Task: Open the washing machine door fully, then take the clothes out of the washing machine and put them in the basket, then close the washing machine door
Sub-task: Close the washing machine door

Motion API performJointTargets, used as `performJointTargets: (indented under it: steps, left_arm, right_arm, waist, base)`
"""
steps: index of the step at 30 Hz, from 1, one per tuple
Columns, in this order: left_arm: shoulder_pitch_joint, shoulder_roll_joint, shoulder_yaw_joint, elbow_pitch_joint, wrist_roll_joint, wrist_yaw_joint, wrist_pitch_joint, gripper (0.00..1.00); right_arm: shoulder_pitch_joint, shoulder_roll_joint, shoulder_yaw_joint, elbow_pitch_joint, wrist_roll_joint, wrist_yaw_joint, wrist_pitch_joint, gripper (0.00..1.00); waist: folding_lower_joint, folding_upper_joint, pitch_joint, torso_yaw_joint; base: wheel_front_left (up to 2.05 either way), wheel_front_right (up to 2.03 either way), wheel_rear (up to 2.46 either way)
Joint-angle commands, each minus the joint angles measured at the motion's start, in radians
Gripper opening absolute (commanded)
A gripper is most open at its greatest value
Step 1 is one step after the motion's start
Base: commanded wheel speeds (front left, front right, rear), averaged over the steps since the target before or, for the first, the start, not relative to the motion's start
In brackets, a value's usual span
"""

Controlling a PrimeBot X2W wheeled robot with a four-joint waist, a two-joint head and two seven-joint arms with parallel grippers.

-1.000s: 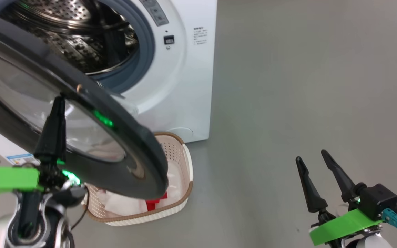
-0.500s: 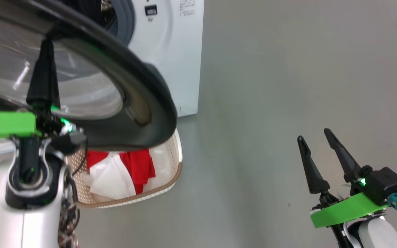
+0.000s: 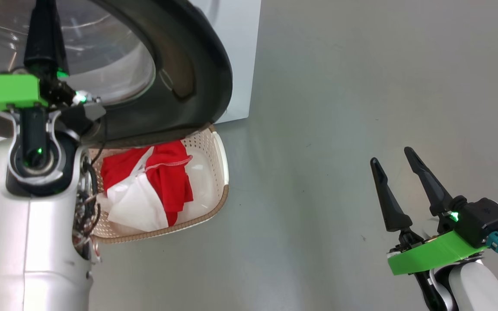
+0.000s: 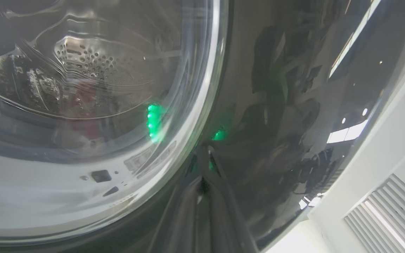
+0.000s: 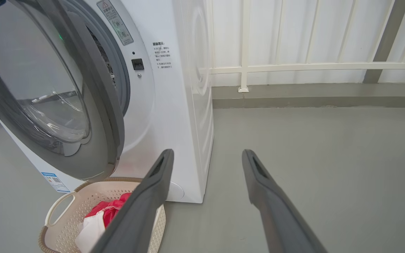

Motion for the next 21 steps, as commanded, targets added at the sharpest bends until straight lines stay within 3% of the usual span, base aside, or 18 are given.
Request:
performJointTargets:
  steps: [1, 10, 11, 12, 13, 14, 21]
  left_arm:
    - [-0.038, 0.022, 0.008, -0.012, 0.005, -0.022, 0.004, 0.00]
    - [-0.025, 0.022, -0.017, 0.088, -0.021, -0.113, 0.044, 0.00]
    - [-0.012, 0.022, -0.025, 0.091, -0.022, -0.122, 0.055, 0.08]
    - [0.003, 0.022, -0.033, 0.091, -0.021, -0.131, 0.064, 0.38]
    - [0.019, 0.029, -0.042, 0.089, -0.007, -0.140, 0.065, 0.91]
    - [0.038, 0.042, -0.060, 0.086, 0.020, -0.148, 0.068, 1.00]
    - [0.180, 0.111, -0.136, 0.047, 0.215, -0.174, -0.022, 1.00]
  right_arm:
    - [-0.016, -0.012, 0.020, -0.025, 0.004, 0.007, -0.006, 1.00]
    - [-0.003, -0.010, 0.024, -0.006, 0.004, 0.007, -0.006, 1.00]
    - [-0.001, -0.008, 0.025, -0.005, 0.005, 0.007, -0.006, 1.00]
    - [0.000, -0.007, 0.025, -0.004, 0.005, 0.007, -0.006, 1.00]
    - [0.003, -0.006, 0.025, -0.003, 0.005, 0.007, -0.006, 1.00]
    - [0.004, -0.004, 0.025, -0.001, 0.006, 0.007, -0.006, 1.00]
    - [0.024, 0.005, 0.014, 0.011, 0.003, 0.007, -0.006, 1.00]
  waist:
    - [0.0000, 0.0000, 0.002, 0.001]
    - [0.0000, 0.0000, -0.042, 0.005]
    - [0.0000, 0.0000, -0.051, 0.006]
    - [0.0000, 0.0000, -0.060, 0.008]
    - [0.0000, 0.0000, -0.070, 0.009]
    - [0.0000, 0.0000, -0.080, 0.010]
    - [0.0000, 0.0000, -0.147, 0.023]
  base:
    - [0.00, 0.00, 0.00]
    - [0.00, 0.00, 0.00]
    - [0.00, 0.00, 0.00]
    - [0.00, 0.00, 0.00]
    - [0.00, 0.00, 0.00]
    - [0.00, 0.00, 0.00]
    - [0.00, 0.00, 0.00]
